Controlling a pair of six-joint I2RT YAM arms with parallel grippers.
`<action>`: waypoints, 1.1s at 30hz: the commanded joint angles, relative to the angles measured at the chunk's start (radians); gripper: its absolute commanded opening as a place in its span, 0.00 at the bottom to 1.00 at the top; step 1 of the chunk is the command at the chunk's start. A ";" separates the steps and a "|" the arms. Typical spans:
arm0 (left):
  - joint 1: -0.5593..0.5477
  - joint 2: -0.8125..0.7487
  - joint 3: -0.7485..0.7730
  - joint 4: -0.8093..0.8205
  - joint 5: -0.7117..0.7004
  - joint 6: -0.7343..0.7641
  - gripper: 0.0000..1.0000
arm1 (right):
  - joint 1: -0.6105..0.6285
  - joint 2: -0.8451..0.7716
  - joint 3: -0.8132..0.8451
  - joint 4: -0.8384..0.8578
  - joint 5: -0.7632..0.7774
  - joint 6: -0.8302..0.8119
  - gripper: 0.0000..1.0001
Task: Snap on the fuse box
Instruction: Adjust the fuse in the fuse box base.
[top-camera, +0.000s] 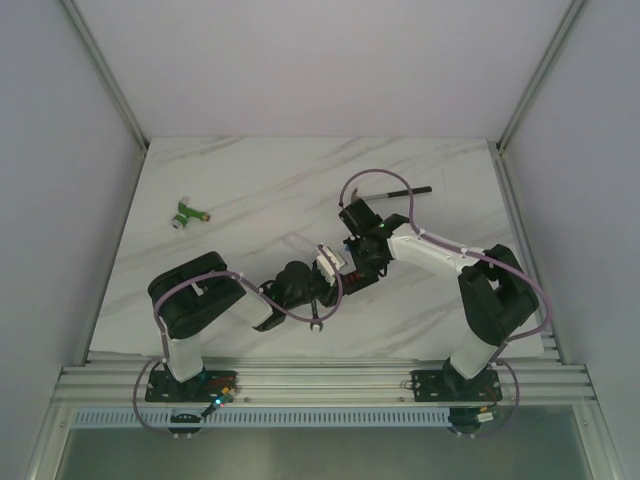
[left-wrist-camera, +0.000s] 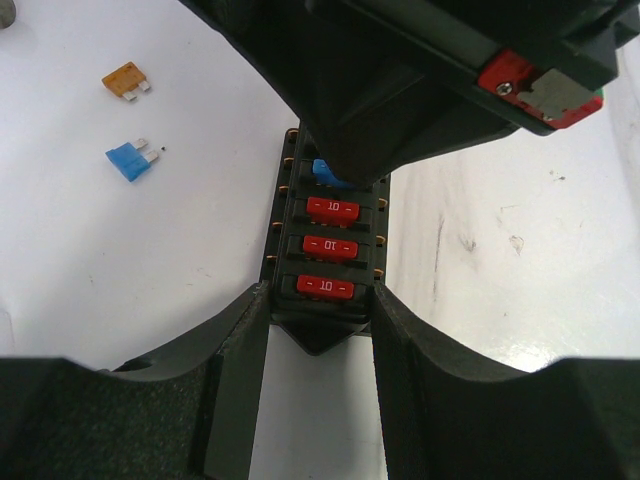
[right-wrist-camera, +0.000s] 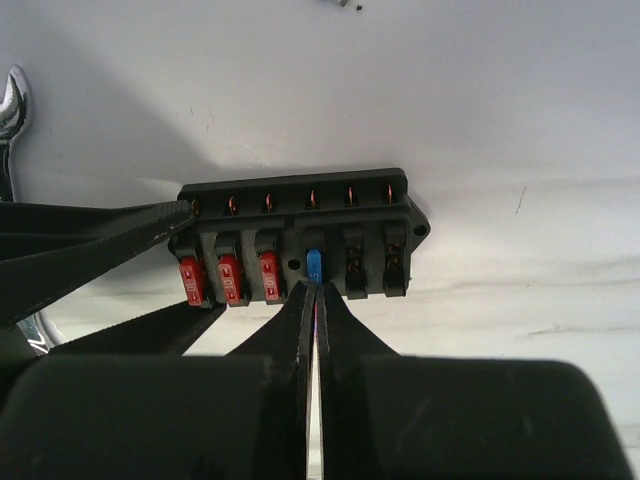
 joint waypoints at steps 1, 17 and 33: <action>-0.001 0.003 0.001 -0.062 0.009 -0.001 0.14 | -0.011 0.057 0.004 -0.007 -0.003 0.002 0.00; -0.001 0.012 0.003 -0.061 0.011 0.002 0.14 | -0.008 0.409 -0.059 0.045 -0.021 -0.031 0.00; -0.001 -0.153 -0.037 -0.269 0.006 0.011 0.30 | 0.041 -0.116 0.062 -0.013 -0.012 -0.035 0.35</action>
